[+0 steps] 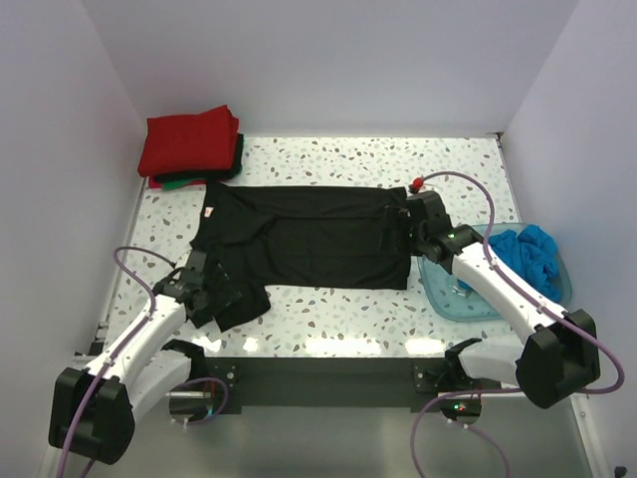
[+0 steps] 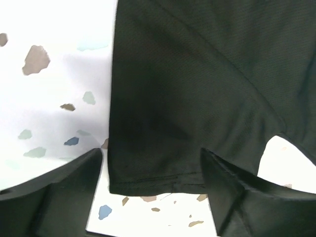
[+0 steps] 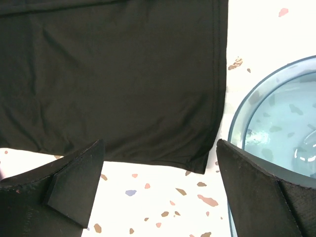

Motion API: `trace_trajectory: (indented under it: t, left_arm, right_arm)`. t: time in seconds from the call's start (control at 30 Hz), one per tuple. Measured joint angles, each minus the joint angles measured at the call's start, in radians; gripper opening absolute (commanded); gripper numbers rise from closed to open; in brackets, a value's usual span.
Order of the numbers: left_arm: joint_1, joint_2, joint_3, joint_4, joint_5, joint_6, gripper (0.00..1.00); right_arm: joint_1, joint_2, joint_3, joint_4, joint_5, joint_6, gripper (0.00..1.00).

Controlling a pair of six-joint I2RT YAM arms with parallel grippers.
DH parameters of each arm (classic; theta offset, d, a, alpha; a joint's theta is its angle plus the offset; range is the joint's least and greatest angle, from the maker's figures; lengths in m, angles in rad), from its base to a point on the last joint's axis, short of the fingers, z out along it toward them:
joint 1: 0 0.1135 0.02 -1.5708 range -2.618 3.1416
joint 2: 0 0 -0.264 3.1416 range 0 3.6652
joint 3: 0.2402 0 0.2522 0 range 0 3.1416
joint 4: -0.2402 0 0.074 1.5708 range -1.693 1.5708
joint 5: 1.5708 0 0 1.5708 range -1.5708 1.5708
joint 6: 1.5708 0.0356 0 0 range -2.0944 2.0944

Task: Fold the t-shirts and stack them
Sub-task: Fold the tshirt

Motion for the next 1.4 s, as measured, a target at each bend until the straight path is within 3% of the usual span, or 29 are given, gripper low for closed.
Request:
trace_trajectory:
  t: [0.03, 0.13, 0.3, 0.4, 0.43, 0.47, 0.63, 0.9, 1.23, 1.4]
  left_arm:
    - [0.0, -0.003, -0.003, 0.006, 0.0, 0.0, 0.72]
    - [0.0, -0.006, -0.014, 0.036, 0.011, -0.002, 0.57]
    - [0.0, -0.002, -0.03, 0.082, 0.037, -0.004, 0.39]
    - [0.0, -0.002, -0.039, 0.1, 0.051, -0.01, 0.2]
    - [0.0, -0.002, -0.041, 0.102, 0.057, -0.009, 0.07]
    - [0.0, -0.002, -0.043, 0.105, 0.061, -0.013, 0.0]
    - [0.0, -0.006, -0.046, 0.105, 0.084, -0.015, 0.0]
    - [0.0, -0.026, -0.041, 0.045, 0.072, -0.015, 0.0]
    - [0.0, -0.031, -0.04, 0.027, 0.069, -0.018, 0.0]
    - [0.0, -0.029, -0.036, 0.018, 0.067, -0.018, 0.0]
  right_arm:
    - [0.0, 0.0, -0.002, -0.002, 0.003, 0.001, 0.98]
    - [0.0, 0.0, -0.005, -0.009, 0.018, 0.004, 0.99]
    - [0.0, -0.007, -0.008, -0.018, 0.031, 0.014, 0.99]
    - [0.0, -0.014, -0.014, -0.03, 0.045, 0.02, 0.99]
    - [0.0, -0.018, -0.015, -0.036, 0.047, 0.021, 0.99]
    - [0.0, -0.022, -0.016, -0.044, 0.047, 0.022, 0.99]
    - [0.027, -0.072, -0.064, -0.057, 0.047, 0.04, 0.99]
    - [0.213, -0.077, -0.135, -0.068, 0.095, 0.132, 0.98]
    - [0.212, 0.008, -0.21, -0.039, 0.245, 0.264, 0.64]
    - [0.213, 0.071, -0.219, -0.008, 0.303, 0.299, 0.62]
